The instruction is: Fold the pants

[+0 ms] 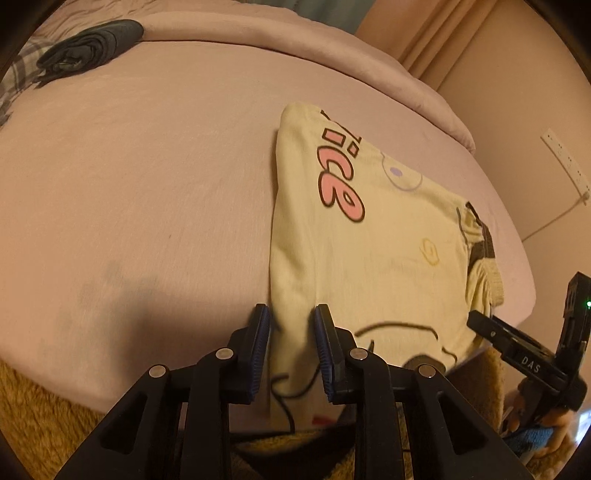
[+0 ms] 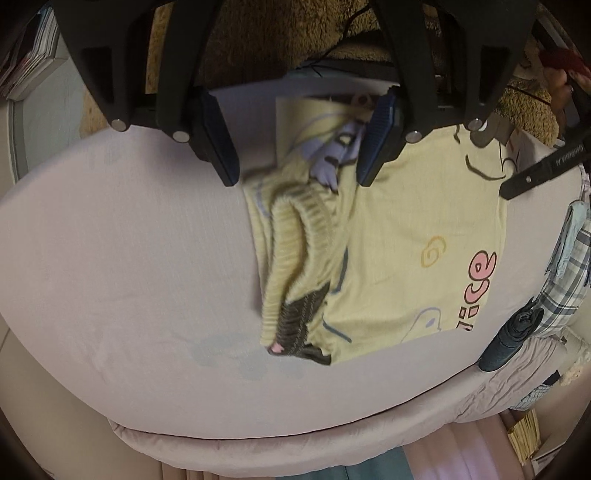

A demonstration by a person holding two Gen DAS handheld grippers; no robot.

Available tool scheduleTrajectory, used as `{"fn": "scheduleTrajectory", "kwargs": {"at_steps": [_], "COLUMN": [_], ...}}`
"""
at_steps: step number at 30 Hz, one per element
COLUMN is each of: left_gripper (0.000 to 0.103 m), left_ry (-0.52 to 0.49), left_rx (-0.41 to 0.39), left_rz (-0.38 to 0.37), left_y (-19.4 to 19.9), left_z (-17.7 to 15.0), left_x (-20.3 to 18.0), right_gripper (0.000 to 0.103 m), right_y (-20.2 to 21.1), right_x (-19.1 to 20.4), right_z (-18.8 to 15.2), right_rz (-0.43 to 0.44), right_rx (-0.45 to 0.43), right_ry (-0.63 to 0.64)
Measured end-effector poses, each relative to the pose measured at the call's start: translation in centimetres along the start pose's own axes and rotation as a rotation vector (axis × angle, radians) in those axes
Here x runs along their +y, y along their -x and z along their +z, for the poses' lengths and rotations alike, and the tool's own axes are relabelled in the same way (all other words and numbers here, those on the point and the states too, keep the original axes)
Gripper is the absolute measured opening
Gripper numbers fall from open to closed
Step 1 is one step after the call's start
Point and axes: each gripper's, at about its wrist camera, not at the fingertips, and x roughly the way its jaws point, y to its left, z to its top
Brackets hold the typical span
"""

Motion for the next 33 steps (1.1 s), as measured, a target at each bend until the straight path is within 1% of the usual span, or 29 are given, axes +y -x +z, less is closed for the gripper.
{"fn": "scheduleTrajectory", "kwargs": {"at_steps": [3,6,7,8,10,14,17,20,22,23,24,27,28,29,30,33], "left_gripper": [0.024,0.024,0.024,0.024,0.024,0.024,0.024,0.025,0.030,0.037,0.046,0.059,0.060,0.063,0.064,0.064], "left_ry": [0.017,0.017,0.008,-0.004,-0.044,-0.074,-0.085,-0.071,-0.065,-0.061,-0.059,-0.045,-0.038,-0.033,-0.030,-0.044], "left_rx": [0.021,0.035,0.040,0.042,0.036,0.039,0.049,0.078,0.092,0.091,0.080,0.020,-0.004,-0.019,-0.034,-0.046], "left_rz": [-0.010,-0.015,-0.014,-0.007,0.013,0.042,0.045,0.028,0.005,-0.007,-0.021,-0.073,-0.090,-0.095,-0.096,-0.076], "left_y": [0.2,0.7,0.8,0.0,0.5,0.5,0.6,0.9,1.1,1.4,1.8,3.0,3.3,3.5,3.3,2.3], "left_z": [0.3,-0.1,-0.2,-0.1,-1.2,-1.5,-1.5,-1.3,-0.7,-0.6,0.1,1.9,2.8,3.4,4.4,6.3], "left_x": [0.2,0.4,0.3,-0.7,-1.0,-1.6,-1.7,-1.4,-1.5,-1.5,-1.5,-1.3,-1.2,-1.3,-1.3,-1.4], "right_gripper": [0.065,0.065,0.065,0.065,0.066,0.066,0.066,0.066,0.066,0.066,0.066,0.066,0.066,0.066,0.066,0.066], "right_y": [0.3,0.8,1.0,1.1,1.2,1.6,1.9,2.3,2.5,2.7,2.9,3.5,3.6,3.7,3.8,3.8], "right_x": [0.0,0.3,0.0,-0.1,-0.4,-0.6,-0.8,-1.6,-2.3,-2.7,-3.3,-4.4,-4.6,-4.5,-4.5,-3.9], "right_z": [-0.4,-1.0,-1.3,-1.5,-1.9,-2.7,-2.9,-3.0,-3.2,-3.2,-3.1,-2.4,-2.1,-1.7,-1.1,-0.1], "right_rz": [0.000,0.003,0.006,0.008,0.005,-0.007,-0.015,-0.018,-0.057,-0.070,-0.076,-0.069,-0.067,-0.066,-0.062,-0.041], "right_rx": [0.005,0.007,0.009,0.011,0.017,0.015,0.020,0.021,0.022,0.016,0.008,-0.014,-0.022,-0.032,-0.046,-0.065], "right_ry": [-0.002,-0.010,-0.013,-0.015,-0.020,-0.022,-0.023,-0.048,-0.068,-0.078,-0.095,-0.137,-0.140,-0.140,-0.139,-0.129]}}
